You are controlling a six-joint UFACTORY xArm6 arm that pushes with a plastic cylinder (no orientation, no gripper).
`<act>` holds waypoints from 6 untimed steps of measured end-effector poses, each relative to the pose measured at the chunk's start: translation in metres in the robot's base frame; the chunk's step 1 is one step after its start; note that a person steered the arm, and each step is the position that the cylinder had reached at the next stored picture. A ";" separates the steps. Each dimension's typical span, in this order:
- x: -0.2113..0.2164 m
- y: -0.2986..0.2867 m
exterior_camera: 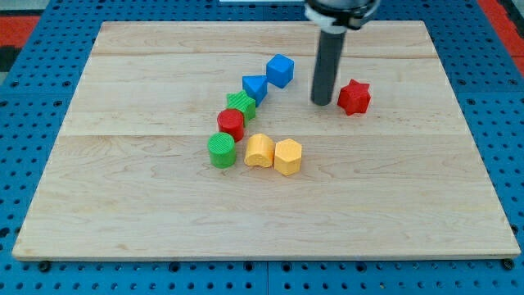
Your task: Slightly move down the blue cube
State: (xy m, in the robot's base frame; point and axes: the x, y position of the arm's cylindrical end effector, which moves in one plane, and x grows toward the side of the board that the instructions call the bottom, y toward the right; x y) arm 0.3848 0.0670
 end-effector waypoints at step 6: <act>-0.099 -0.056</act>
